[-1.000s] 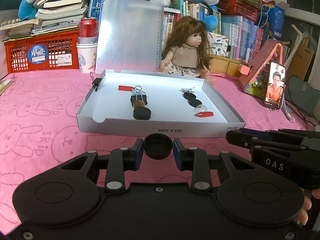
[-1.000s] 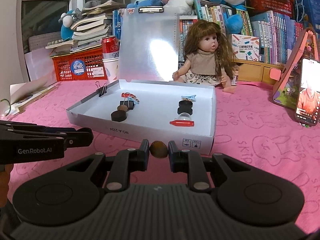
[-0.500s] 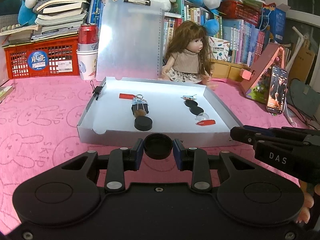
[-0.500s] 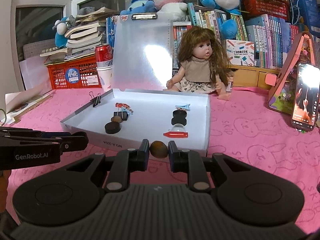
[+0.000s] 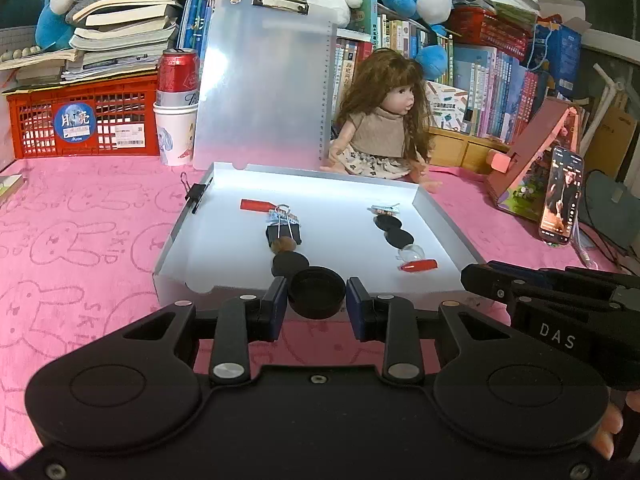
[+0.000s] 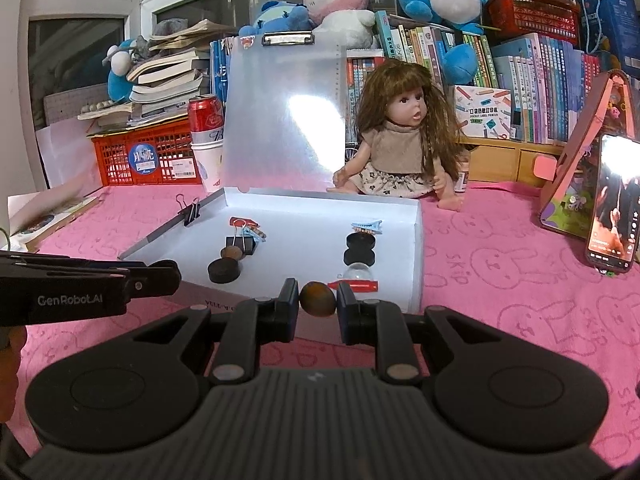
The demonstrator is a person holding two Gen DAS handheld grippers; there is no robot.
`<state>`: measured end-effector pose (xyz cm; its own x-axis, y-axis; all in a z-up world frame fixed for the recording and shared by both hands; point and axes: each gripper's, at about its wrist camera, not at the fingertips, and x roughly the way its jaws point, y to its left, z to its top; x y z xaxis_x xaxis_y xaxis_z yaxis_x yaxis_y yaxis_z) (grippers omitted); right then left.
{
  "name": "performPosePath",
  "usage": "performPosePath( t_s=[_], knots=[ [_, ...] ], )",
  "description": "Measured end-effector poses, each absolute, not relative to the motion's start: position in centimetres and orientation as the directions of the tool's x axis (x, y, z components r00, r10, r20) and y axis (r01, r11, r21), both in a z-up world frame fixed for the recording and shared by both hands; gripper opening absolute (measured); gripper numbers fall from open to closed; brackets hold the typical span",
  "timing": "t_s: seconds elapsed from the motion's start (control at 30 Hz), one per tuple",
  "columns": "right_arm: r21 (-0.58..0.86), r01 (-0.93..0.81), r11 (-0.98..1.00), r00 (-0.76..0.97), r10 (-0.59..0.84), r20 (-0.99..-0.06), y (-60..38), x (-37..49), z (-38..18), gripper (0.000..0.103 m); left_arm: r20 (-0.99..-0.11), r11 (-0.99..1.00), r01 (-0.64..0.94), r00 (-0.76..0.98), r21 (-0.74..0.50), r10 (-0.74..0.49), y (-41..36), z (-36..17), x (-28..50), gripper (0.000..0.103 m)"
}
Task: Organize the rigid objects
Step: 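Carry the black lid and brown nut over the white box with both tools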
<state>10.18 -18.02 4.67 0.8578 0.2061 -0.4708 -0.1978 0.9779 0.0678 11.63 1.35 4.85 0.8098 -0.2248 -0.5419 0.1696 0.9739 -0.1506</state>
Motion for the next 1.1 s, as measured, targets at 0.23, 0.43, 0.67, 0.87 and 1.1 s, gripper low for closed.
performPosePath(
  t_s=[0.23,0.43,0.67,0.87,1.1],
  knots=[
    [0.070,-0.199,0.978,0.858,0.208,-0.469,-17.6,11.5,5.0,0.025,-0.547,0.975,0.165,0.808,-0.147,-0.219,1.0,5.0,12.9,0.031],
    [0.078,-0.190,0.979,0.855,0.204,-0.477,-17.5,12.7,4.8,0.025,-0.545,0.978,0.161,0.812,-0.133,-0.208,0.8,5.1,14.2,0.031],
    [0.073,-0.188,0.979,0.855,0.200,-0.478,-17.2,14.0,4.8,0.025,-0.546,0.982,0.147,0.816,-0.118,-0.188,0.7,5.3,16.1,0.031],
    [0.073,-0.182,0.980,0.857,0.195,-0.477,-17.0,15.1,5.1,0.025,-0.548,0.986,0.132,0.820,-0.100,-0.166,0.8,5.5,17.8,0.031],
    [0.076,-0.176,0.982,0.857,0.190,-0.479,-16.8,16.6,5.2,0.025,-0.552,0.987,0.128,0.819,-0.092,-0.158,0.9,5.3,19.5,0.031]
  ],
)
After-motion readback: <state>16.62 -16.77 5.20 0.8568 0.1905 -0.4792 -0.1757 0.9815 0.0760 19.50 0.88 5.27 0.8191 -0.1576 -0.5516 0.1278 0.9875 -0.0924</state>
